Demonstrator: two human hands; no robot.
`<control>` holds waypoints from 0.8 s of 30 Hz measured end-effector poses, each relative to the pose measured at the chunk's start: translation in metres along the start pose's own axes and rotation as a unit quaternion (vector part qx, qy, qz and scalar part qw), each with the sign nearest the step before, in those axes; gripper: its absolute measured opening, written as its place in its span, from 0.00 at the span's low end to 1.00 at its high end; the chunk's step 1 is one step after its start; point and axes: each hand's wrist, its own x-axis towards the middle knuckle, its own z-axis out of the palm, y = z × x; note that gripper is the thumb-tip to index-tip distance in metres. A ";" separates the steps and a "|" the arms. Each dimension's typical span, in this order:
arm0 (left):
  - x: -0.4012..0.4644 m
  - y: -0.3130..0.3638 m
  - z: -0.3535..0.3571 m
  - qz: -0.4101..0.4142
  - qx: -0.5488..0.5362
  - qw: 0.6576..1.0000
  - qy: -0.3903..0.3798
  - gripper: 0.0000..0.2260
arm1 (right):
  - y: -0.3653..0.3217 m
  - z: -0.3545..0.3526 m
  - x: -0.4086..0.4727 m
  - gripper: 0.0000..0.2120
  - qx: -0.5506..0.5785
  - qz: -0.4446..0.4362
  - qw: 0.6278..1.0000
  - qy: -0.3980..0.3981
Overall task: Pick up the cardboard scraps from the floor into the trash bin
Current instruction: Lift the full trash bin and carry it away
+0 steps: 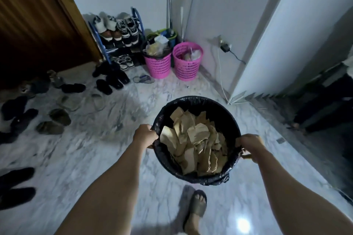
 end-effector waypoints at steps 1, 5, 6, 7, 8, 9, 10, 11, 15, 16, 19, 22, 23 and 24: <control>0.020 0.014 0.008 -0.004 0.004 1.000 -0.004 0.09 | -0.010 -0.003 0.019 0.06 0.005 0.004 1.000 0.003; 0.111 0.065 0.042 -0.018 0.011 0.999 -0.025 0.09 | -0.053 -0.017 0.108 0.08 0.021 0.016 1.000 0.006; 0.134 0.074 0.051 -0.021 0.009 0.999 -0.024 0.09 | -0.063 -0.020 0.128 0.08 0.017 0.014 1.000 0.013; 0.155 0.083 0.059 -0.023 0.008 0.999 -0.025 0.10 | -0.073 -0.022 0.148 0.08 0.017 0.018 1.000 0.014; 0.179 0.095 0.070 -0.025 0.009 0.999 -0.027 0.09 | -0.084 -0.026 0.173 0.08 0.016 0.029 0.999 0.012; 0.192 0.101 0.077 -0.026 0.007 0.999 -0.029 0.09 | -0.090 -0.028 0.186 0.08 0.015 0.037 0.999 0.011; 0.203 0.111 0.082 -0.025 0.007 0.999 -0.028 0.08 | -0.096 -0.029 0.200 0.08 0.016 0.043 0.999 0.013; 0.222 0.124 0.091 -0.022 0.005 0.999 -0.027 0.07 | -0.103 -0.030 0.221 0.08 0.020 0.051 0.998 0.016; 0.318 0.168 0.128 -0.031 0.030 0.998 -0.039 0.06 | -0.129 -0.026 0.320 0.07 0.025 0.078 0.997 0.015; 0.350 0.175 0.139 -0.034 0.038 0.998 -0.041 0.06 | -0.134 -0.023 0.348 0.07 0.026 0.086 0.996 0.017; 0.445 0.185 0.175 -0.044 0.071 0.995 -0.053 0.10 | -0.144 -0.008 0.433 0.07 0.025 0.105 0.994 0.019; 0.509 0.199 0.209 -0.040 0.108 0.992 -0.050 0.08 | -0.143 0.012 0.511 0.08 0.029 0.119 0.992 0.024; 0.527 0.201 0.222 -0.040 0.113 0.992 -0.051 0.08 | -0.140 0.019 0.534 0.08 0.029 0.125 0.991 0.025; 0.545 0.202 0.234 -0.041 0.115 0.991 -0.053 0.07 | -0.135 0.026 0.556 0.08 0.029 0.132 0.990 0.027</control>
